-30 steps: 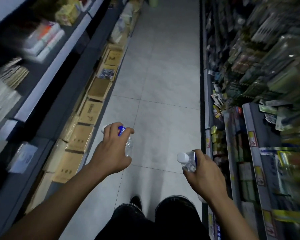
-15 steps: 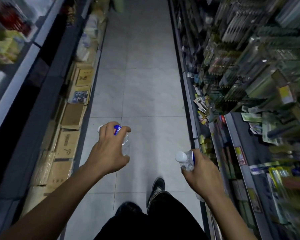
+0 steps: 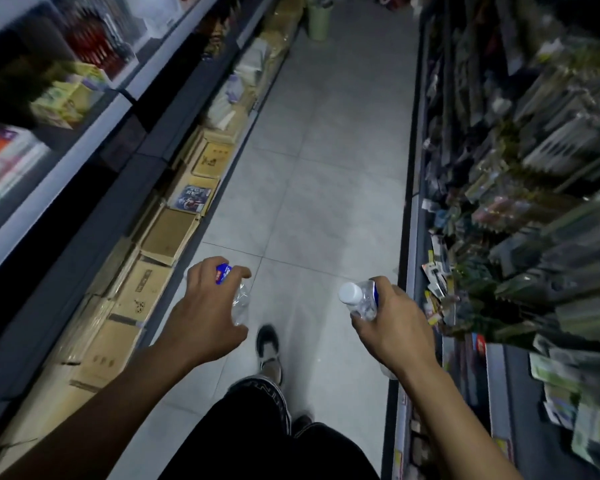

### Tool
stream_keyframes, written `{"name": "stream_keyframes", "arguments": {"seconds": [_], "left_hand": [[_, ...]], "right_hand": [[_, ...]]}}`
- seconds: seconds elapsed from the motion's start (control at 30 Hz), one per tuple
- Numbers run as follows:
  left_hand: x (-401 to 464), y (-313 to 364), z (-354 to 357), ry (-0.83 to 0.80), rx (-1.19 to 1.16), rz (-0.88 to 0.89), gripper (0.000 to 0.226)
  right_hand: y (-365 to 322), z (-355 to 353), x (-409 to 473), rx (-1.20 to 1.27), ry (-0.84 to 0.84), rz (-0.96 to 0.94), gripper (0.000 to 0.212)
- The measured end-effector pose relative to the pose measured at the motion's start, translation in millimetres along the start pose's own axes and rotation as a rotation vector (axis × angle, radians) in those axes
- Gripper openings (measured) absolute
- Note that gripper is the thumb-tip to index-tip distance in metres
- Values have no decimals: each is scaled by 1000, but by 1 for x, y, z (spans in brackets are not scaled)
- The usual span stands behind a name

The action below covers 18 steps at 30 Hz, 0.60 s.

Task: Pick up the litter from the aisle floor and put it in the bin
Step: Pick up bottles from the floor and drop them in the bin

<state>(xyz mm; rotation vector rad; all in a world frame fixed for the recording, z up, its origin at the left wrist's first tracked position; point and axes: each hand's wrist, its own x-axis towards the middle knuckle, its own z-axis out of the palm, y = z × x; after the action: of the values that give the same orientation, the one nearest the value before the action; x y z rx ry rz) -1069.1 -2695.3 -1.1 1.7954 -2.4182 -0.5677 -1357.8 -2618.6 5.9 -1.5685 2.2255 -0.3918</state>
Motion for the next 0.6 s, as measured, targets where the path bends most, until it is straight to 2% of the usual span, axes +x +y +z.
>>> {"name": "stream_keyframes", "arguments": {"seconds": [0.23, 0.6], "left_hand": [[120, -18, -18, 24, -29, -7, 91], [325, 10, -60, -32, -26, 192, 85]], "right_hand": [[-27, -11, 123, -48, 13, -22, 39], [-16, -36, 251, -73, 34, 140, 41]]}}
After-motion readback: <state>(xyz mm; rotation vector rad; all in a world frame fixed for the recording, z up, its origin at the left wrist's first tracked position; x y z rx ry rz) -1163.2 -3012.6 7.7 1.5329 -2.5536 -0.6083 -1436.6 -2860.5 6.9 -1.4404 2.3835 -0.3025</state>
